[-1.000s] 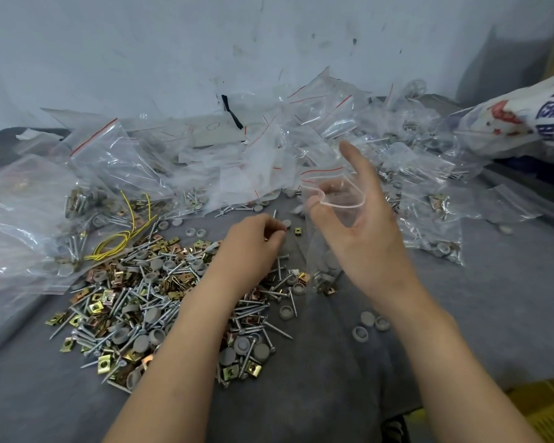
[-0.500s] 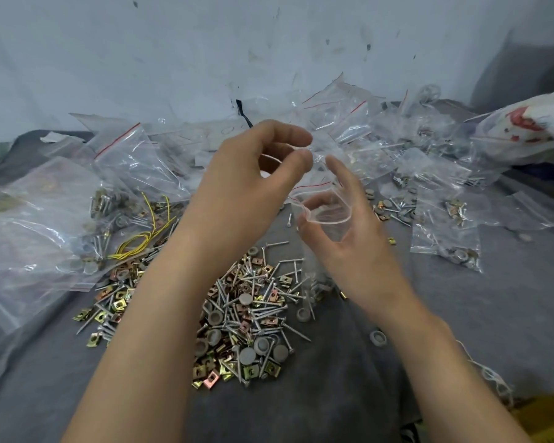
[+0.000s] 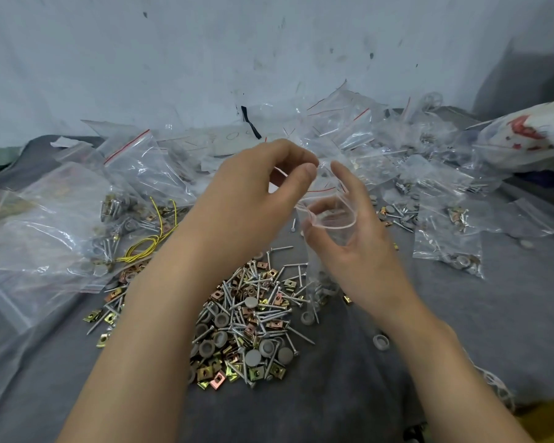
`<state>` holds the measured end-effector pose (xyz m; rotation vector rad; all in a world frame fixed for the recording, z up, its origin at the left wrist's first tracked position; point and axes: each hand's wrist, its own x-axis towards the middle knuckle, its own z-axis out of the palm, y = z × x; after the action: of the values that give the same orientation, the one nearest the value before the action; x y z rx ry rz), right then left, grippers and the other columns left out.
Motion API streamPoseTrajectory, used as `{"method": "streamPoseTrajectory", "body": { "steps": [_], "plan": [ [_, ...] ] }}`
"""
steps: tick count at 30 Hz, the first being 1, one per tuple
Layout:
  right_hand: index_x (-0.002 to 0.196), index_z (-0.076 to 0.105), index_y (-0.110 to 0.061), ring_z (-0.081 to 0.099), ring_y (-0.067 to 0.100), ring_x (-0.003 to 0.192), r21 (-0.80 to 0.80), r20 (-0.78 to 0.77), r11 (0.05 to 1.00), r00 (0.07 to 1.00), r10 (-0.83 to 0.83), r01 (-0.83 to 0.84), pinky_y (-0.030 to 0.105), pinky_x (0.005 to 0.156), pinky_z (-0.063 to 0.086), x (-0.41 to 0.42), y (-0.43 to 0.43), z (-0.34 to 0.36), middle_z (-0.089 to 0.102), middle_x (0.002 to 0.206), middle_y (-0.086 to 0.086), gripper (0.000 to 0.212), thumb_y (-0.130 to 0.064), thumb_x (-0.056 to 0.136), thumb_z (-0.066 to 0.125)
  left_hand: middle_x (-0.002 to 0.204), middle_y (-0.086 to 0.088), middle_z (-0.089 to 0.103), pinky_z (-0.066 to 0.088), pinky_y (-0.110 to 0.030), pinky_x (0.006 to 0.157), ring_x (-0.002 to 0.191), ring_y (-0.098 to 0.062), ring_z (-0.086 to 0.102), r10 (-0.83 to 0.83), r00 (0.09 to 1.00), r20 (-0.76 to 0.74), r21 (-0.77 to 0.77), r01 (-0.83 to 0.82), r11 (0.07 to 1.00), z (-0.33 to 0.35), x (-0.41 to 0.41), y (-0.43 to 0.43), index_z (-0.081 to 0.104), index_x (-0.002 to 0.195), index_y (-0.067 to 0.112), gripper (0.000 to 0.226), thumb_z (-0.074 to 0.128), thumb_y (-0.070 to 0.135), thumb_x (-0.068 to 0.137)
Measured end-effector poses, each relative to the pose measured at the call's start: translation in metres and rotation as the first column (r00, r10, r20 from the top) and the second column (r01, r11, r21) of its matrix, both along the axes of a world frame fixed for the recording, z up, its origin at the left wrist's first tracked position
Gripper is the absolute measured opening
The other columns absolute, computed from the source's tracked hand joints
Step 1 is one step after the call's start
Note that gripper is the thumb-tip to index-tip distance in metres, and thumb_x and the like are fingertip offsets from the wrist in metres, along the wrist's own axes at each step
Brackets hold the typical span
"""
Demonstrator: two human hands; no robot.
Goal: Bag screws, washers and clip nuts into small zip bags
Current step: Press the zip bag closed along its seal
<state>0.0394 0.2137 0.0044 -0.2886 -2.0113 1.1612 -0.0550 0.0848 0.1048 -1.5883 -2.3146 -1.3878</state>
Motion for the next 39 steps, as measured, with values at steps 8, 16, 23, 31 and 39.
{"method": "streamPoseTrajectory", "body": {
  "steps": [8,16,23,31,39],
  "plan": [
    [0.144,0.025,-0.063,0.065,0.003,0.108,-0.031,0.019,1.000,1.000,0.006,-0.006,0.043,0.095,0.055,0.006,-0.002,0.009,0.065,0.111,-0.023,0.079,-0.052,0.076,0.066,0.134,0.015,0.045,0.041,-0.023,0.099,0.119,0.005,0.046,-0.164,0.985,-0.050,-0.419,0.128,0.899,-0.005,0.002,-0.010,0.062,0.106,0.048,0.023,0.056,0.058,0.086],
    [0.143,0.023,-0.065,0.064,0.001,0.098,-0.138,0.009,0.990,1.000,-0.008,0.010,0.019,0.077,0.053,0.008,-0.004,0.010,0.058,0.104,-0.027,0.089,-0.067,0.071,0.076,0.090,0.020,0.065,0.045,-0.017,0.067,0.080,0.005,0.061,0.030,0.998,-0.056,-0.227,-0.042,0.973,-0.010,-0.007,-0.010,0.066,0.092,0.035,0.010,0.058,0.040,0.095],
    [0.109,0.075,-0.035,0.064,0.004,0.080,-0.342,-0.102,0.935,0.993,0.059,-0.090,0.021,0.079,0.053,0.020,0.007,0.025,0.074,0.089,-0.011,0.026,-0.034,0.084,0.074,0.085,0.020,0.064,0.039,-0.009,0.061,0.075,0.007,0.059,0.052,0.993,-0.107,-0.180,-0.070,0.981,0.007,-0.006,-0.025,0.067,0.091,0.035,0.011,0.058,0.036,0.096],
    [0.097,0.076,-0.037,0.067,0.005,0.085,-0.312,-0.039,0.950,0.999,-0.007,-0.006,0.020,0.082,0.054,0.022,0.001,0.022,0.077,0.094,-0.005,0.024,-0.014,0.090,0.072,0.097,0.011,0.060,0.037,-0.015,0.072,0.090,0.001,0.055,0.072,0.987,-0.142,-0.313,-0.114,0.943,-0.006,-0.008,-0.026,0.062,0.092,0.036,0.011,0.057,0.028,0.097],
    [0.101,0.076,-0.032,0.069,0.006,0.090,-0.390,-0.075,0.920,0.997,0.002,-0.032,0.018,0.083,0.055,0.026,-0.001,0.024,0.078,0.096,-0.005,0.018,-0.027,0.083,0.073,0.086,0.016,0.066,0.041,-0.006,0.066,0.074,0.007,0.058,0.028,0.987,0.156,-0.058,-0.019,0.998,-0.015,-0.015,-0.027,0.067,0.097,0.034,0.016,0.065,0.019,0.093]
  ]
}}
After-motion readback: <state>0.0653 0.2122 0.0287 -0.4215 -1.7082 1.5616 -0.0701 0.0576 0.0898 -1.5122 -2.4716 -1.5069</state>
